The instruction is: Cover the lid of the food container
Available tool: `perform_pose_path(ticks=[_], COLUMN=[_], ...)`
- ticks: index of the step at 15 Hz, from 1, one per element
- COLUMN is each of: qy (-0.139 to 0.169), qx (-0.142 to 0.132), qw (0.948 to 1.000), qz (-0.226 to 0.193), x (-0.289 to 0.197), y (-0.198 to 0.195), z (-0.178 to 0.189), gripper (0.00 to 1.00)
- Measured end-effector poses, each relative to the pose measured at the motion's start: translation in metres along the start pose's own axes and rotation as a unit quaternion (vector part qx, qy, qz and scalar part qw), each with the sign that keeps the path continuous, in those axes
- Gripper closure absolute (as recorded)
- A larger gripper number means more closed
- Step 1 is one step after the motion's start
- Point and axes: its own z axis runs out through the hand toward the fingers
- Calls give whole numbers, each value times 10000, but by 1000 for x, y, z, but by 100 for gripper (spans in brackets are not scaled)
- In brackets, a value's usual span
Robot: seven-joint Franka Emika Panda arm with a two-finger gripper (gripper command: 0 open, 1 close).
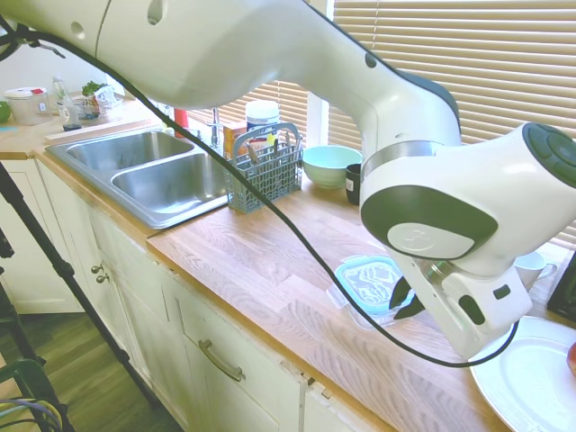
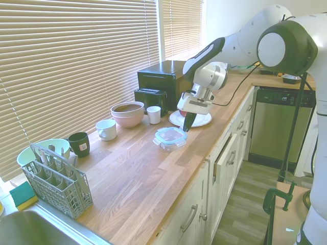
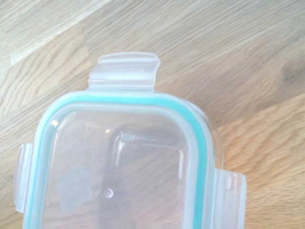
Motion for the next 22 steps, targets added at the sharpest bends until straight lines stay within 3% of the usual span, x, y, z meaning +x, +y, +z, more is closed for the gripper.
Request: perform_pose_path(ticks=[7,13,15,19,22], qy=[-6,536,680,1258,1452], qx=[12,412,324,-89,-572], qw=[10000,9976,9962,9839,9710], qz=[21,-175,-435,-1262,-1810], x=[0,-13,-38,-110,-193], y=[1,1,5,0,-17], z=[1,-27,-49,-88,-78], gripper=[0,0,0,0,0])
